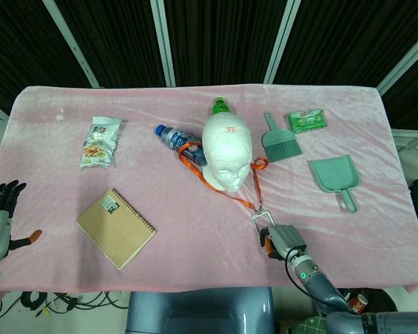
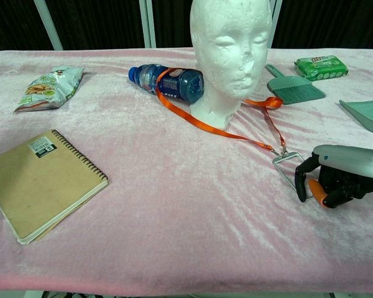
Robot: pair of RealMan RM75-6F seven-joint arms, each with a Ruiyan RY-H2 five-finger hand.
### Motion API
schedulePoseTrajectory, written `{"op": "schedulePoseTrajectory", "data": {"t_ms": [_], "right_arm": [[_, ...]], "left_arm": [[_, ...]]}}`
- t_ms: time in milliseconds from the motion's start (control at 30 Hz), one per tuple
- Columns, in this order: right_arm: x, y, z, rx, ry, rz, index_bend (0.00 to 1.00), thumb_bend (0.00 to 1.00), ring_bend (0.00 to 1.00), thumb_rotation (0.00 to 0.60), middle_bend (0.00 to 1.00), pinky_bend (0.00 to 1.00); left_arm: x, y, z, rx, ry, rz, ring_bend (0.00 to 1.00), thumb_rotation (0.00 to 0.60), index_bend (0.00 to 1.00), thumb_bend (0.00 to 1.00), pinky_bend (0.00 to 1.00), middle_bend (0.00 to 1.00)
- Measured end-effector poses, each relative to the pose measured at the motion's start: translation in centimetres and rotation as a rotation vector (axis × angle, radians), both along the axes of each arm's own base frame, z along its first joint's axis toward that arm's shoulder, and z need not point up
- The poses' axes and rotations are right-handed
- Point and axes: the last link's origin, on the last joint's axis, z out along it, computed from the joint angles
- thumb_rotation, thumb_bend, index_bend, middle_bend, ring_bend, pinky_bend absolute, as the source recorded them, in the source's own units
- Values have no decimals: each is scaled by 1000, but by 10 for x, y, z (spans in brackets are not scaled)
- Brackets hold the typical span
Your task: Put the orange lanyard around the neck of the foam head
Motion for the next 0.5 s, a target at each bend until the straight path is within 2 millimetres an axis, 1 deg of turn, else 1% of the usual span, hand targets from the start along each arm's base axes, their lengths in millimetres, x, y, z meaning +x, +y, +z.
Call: {"op": "schedulePoseTrajectory", "data": {"t_ms": [233, 300, 333, 400, 433, 467, 500], "right_arm": [[2, 22, 0, 32, -12, 20, 547, 757, 993, 600, 1000, 914], [1, 25, 0, 30, -18, 20, 528, 750, 989, 600, 998, 913], [1, 25, 1, 23, -21, 23, 487, 716, 983, 600, 992, 911], [2, 26, 3, 12, -24, 35, 360, 587, 958, 600, 963, 900], [3, 26, 5, 3, -24, 47, 285, 490, 933, 600, 929, 888], [3, 26, 7, -5, -22, 57, 235, 407, 900, 600, 884, 871], [3, 26, 10, -14, -18, 67, 217, 367, 876, 600, 849, 857]], "left_arm": [[0, 0, 1, 3, 0, 0, 0, 600, 100, 132, 0, 67], [0, 0, 1, 4, 0, 0, 0, 600, 100, 133, 0, 67], [0, 0, 1, 4, 1, 0, 0, 600, 100, 133, 0, 67], [0, 0, 2, 6, 1, -2, 0, 600, 100, 133, 0, 67], [0, 1, 3, 8, 1, -4, 0, 600, 100, 133, 0, 67], [0, 1, 3, 8, 2, -7, 0, 600, 100, 133, 0, 67], [0, 1, 4, 7, 2, -11, 0, 600, 100, 133, 0, 67]]}}
